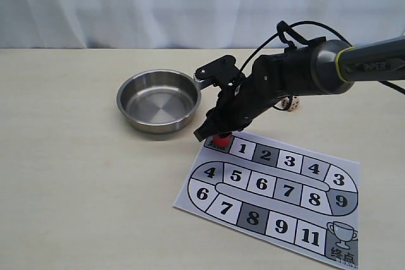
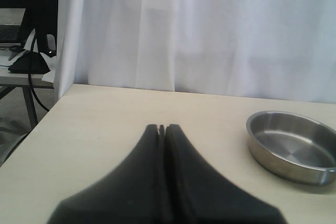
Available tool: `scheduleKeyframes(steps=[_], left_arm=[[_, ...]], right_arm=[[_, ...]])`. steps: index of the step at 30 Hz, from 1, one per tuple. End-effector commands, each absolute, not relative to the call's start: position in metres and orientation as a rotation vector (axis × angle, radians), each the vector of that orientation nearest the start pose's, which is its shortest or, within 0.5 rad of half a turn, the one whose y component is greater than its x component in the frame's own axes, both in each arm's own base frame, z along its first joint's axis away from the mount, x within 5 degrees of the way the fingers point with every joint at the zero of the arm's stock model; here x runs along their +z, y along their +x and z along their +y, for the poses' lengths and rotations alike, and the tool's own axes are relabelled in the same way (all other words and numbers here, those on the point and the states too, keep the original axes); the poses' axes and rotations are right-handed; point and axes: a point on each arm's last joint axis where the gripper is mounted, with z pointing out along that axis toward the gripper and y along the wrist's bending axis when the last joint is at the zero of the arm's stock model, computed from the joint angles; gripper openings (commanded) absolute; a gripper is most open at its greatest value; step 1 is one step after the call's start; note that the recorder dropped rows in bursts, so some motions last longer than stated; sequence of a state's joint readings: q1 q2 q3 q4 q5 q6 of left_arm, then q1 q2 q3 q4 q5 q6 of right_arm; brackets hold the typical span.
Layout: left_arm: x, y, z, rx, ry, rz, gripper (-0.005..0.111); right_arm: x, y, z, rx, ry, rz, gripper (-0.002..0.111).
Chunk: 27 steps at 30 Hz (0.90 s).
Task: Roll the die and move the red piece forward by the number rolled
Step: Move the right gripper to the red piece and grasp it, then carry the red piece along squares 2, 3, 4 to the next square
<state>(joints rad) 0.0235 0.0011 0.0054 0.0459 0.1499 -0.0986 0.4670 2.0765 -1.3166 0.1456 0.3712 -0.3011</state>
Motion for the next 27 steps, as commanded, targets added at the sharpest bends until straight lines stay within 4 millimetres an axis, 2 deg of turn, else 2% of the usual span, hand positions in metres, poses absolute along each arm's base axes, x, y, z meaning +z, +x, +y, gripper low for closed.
scheduleKeyframes(steps=[1, 4, 7, 12, 18, 27], left_arm=[[0.200, 0.056, 0.002, -0.020, -0.070, 1.626, 0.000], [0.200, 0.056, 0.002, -0.020, -0.070, 1.626, 0.000], [0.200, 0.056, 0.002, -0.020, -0.070, 1.626, 0.000], [0.200, 0.056, 0.002, -0.020, -0.070, 1.626, 0.000], [0.200, 0.056, 0.002, -0.020, -0.070, 1.626, 0.000], [0.200, 0.056, 0.002, -0.020, -0.070, 1.626, 0.000]], right_arm=[[0.163, 0.380, 0.191, 0.192, -0.749, 2.431, 0.004], [0.174, 0.379, 0.173, 0.185, -0.709, 2.489, 0.004], [0.177, 0.379, 0.159, 0.175, -0.693, 2.541, 0.004], [0.163, 0.371, 0.157, 0.158, -0.732, 2.546, 0.004], [0.136, 0.359, 0.148, 0.140, -0.668, 2.482, 0.004], [0.133, 0.355, 0.148, 0.141, -0.670, 2.500, 0.004]])
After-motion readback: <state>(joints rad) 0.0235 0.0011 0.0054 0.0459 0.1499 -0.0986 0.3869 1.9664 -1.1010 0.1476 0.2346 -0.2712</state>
